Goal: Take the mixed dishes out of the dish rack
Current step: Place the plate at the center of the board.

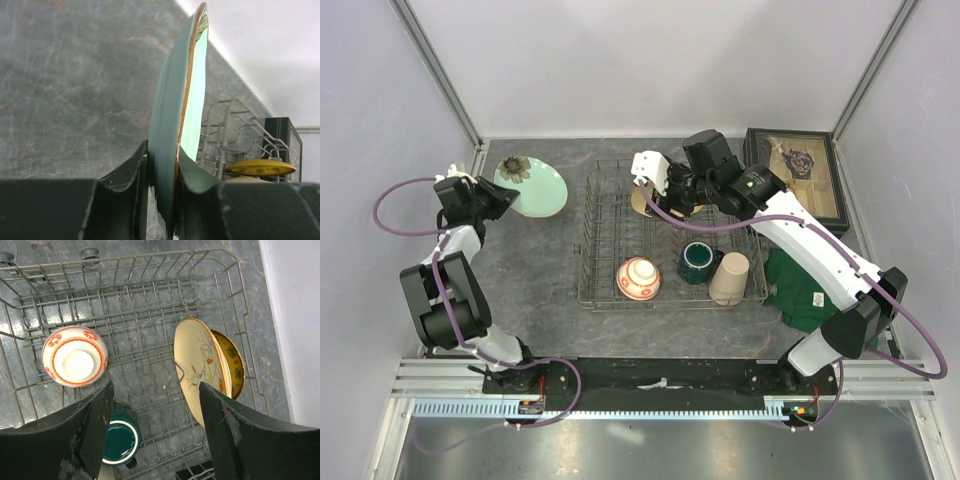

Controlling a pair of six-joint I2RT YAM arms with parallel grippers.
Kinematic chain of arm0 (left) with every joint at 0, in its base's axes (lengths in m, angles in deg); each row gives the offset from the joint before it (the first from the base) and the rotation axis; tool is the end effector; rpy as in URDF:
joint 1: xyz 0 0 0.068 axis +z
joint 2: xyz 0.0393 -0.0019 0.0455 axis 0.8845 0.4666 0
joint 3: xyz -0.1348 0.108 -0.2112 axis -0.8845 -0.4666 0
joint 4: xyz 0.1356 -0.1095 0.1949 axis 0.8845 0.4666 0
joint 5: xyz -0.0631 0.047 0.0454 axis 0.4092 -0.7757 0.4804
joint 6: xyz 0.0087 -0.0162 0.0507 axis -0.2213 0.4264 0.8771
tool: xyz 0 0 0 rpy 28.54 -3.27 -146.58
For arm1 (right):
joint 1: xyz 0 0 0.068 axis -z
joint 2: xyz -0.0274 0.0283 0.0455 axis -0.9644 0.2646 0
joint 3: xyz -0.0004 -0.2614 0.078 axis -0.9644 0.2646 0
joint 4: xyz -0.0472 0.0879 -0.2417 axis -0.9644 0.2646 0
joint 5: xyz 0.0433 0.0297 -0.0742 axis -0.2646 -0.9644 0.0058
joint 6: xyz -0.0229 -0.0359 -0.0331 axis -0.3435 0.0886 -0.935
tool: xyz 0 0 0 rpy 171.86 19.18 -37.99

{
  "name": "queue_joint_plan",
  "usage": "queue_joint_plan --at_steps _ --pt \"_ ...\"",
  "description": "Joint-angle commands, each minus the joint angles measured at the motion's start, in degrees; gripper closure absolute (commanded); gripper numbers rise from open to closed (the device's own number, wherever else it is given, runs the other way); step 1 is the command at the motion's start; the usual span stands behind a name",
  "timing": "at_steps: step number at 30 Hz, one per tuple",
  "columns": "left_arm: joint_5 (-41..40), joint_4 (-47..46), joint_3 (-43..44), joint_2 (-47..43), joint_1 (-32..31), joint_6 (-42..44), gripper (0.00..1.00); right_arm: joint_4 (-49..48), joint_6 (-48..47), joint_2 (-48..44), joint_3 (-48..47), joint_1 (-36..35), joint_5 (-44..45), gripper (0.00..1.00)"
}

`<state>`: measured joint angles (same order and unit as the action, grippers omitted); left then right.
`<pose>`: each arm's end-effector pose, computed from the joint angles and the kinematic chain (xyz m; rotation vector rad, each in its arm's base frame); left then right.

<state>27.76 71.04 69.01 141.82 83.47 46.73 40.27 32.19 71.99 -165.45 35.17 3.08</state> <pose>0.3256 0.1092 0.2372 -0.6952 1.8925 -0.6551 0.2549 0.2240 0.3990 -1.4909 1.6288 0.3701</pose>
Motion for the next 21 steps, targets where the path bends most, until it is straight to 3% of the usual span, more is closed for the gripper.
queue_joint_plan --at_steps 1,21 --pt "-0.59 -7.36 0.53 1.46 0.34 -5.24 0.99 -2.00 0.57 -2.26 0.78 0.02 -0.32 0.24" --pt "0.55 -9.03 5.89 13.86 0.34 -8.49 0.98 -1.83 0.30 -2.09 2.27 0.02 -0.76 0.24"
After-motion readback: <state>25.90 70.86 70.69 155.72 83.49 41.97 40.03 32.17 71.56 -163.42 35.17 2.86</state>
